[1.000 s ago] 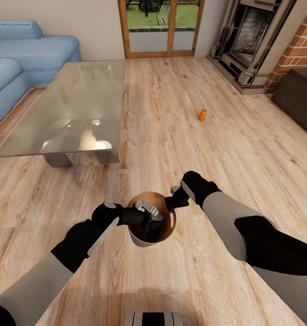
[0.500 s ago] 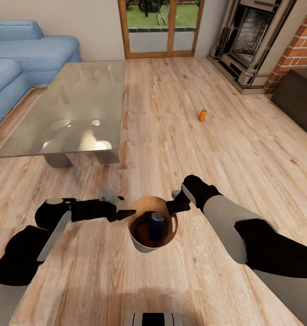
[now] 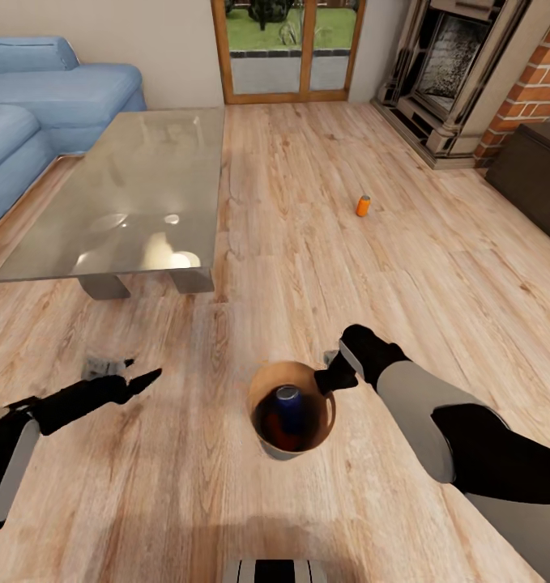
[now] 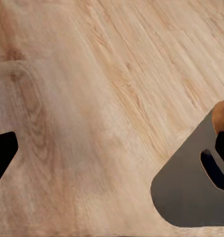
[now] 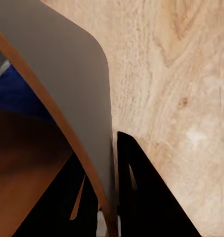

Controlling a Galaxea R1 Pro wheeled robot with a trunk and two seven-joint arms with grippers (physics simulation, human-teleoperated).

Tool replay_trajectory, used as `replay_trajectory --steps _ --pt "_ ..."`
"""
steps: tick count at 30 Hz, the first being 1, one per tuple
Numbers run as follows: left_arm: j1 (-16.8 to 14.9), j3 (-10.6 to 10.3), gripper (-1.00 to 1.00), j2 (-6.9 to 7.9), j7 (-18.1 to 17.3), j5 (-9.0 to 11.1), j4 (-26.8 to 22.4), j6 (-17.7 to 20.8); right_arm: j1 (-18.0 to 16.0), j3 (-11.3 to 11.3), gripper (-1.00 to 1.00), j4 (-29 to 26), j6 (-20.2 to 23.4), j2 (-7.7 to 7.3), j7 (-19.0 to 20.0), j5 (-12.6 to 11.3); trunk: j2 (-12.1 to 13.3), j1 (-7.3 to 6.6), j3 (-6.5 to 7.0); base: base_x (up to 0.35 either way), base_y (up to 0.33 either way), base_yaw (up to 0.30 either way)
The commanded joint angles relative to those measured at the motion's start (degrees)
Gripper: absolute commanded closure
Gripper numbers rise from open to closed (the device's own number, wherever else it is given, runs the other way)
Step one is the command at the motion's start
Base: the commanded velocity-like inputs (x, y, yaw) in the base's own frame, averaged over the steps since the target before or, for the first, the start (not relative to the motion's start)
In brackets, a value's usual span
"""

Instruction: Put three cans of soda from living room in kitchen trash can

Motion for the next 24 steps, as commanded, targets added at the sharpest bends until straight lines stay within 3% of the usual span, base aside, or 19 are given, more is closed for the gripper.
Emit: replay_trajectory --steps 1,4,6,12,16,18,24 --pt "2.1 0.2 -1.00 -1.54 4.5 -0.1 1.2 -4.4 0.1 -0.4 1.00 0.0 0.2 -0.39 -1.3 -2.1 0.0 -0.01 0.01 0.000 0.000 0.000" --pt "4.2 0.2 -1.00 -3.55 9.9 -0.4 3.4 -10.9 0.5 -0.4 1.00 0.0 0.2 -1.59 -2.5 -2.2 0.0 -0.01 0.01 0.000 0.000 0.000" --pt "6.7 0.2 -1.00 -5.74 16.4 -0.9 7.9 -19.9 2.2 -0.6 1.00 -0.5 0.2 -4.46 -3.4 -2.2 0.0 -0.01 0.01 0.000 0.000 0.000" --pt "8.0 0.2 -1.00 -6.71 19.8 -1.0 16.7 -30.0 6.1 -0.8 1.00 -1.9 -6.3 -8.69 -4.0 -2.3 0.0 -0.01 0.01 0.000 0.000 0.000" --pt "8.2 0.1 -1.00 -6.81 21.3 -1.0 17.9 -31.7 6.9 -0.8 1.00 -2.0 -7.3 -10.68 -4.0 -2.3 0.0 -0.01 0.01 0.000 0.000 0.000" --pt "8.2 0.1 -1.00 -6.84 24.5 -1.0 18.0 -32.1 8.7 -0.8 1.00 -2.1 -8.3 -12.67 -3.7 -2.3 0.8 -0.45 0.37 0.000 0.000 0.000" --pt "8.2 0.1 -1.00 -6.86 26.7 -0.9 17.9 -31.9 11.3 -0.8 1.00 -2.1 -12.6 -14.91 -3.3 -2.3 3.2 -1.76 1.45 0.000 0.000 0.000"
